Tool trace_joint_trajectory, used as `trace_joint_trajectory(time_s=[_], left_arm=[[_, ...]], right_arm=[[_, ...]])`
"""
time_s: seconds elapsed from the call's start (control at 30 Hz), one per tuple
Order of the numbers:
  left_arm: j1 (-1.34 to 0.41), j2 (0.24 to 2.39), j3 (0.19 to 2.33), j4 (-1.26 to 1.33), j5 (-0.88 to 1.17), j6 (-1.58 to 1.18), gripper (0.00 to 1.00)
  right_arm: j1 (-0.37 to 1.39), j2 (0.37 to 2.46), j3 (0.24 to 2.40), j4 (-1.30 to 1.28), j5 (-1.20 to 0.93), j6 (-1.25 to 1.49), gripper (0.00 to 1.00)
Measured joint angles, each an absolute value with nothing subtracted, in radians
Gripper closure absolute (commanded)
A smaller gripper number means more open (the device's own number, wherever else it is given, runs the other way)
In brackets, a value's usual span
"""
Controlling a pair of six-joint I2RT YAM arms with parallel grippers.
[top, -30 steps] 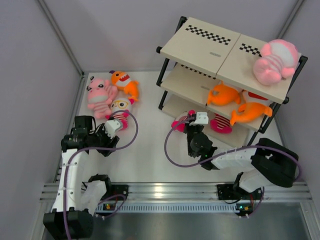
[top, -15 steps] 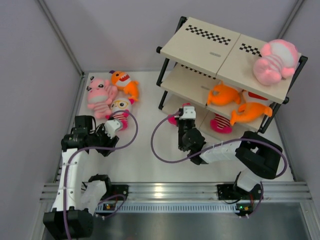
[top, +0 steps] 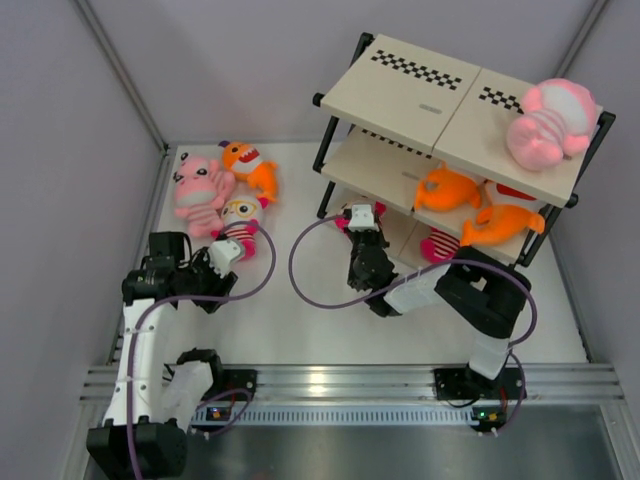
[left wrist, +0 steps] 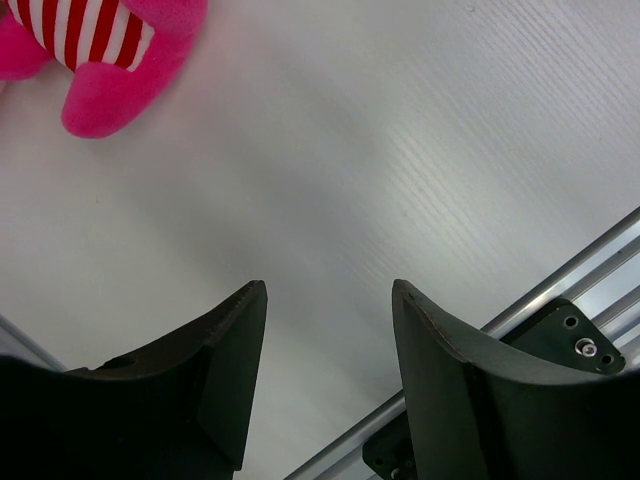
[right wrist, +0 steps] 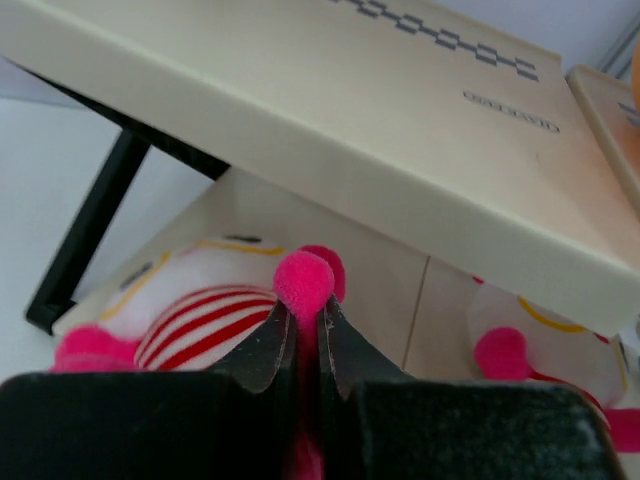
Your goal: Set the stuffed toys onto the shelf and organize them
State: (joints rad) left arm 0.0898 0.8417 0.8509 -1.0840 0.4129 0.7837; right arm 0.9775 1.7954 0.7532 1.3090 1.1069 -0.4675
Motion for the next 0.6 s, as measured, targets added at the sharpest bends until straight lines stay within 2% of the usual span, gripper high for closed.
trace_joint_trajectory(time_s=[0.23,0.33,0.4,0.5,0.6], left_arm=[[0.09,0.837,0.851,-1.084,0.403,0.784,0.41],[0.09,0.835,0.851,-1.084,0.402,0.783,0.41],[0.09,0.835,0.851,-1.084,0.402,0.783,0.41],[0.09,0.833,0.851,-1.084,0.401,0.783,0.41],[0.09,0.828,0.851,-1.084,0.397,0.783,0.41]], right_arm=[[1.008,1.808,0.714,1.308,1.232,-0.535,1.0],[1.047,1.794,0.72,1.234,1.306,-0.476,1.0],[1.073,1.749,0.743,0.944,1.311,-0.238,1.0],[1.055,1.697,0.87,0.4,1.163,0.154,1.0],[1.002,1.658,0.908,0.156,1.121,0.386,1.0]])
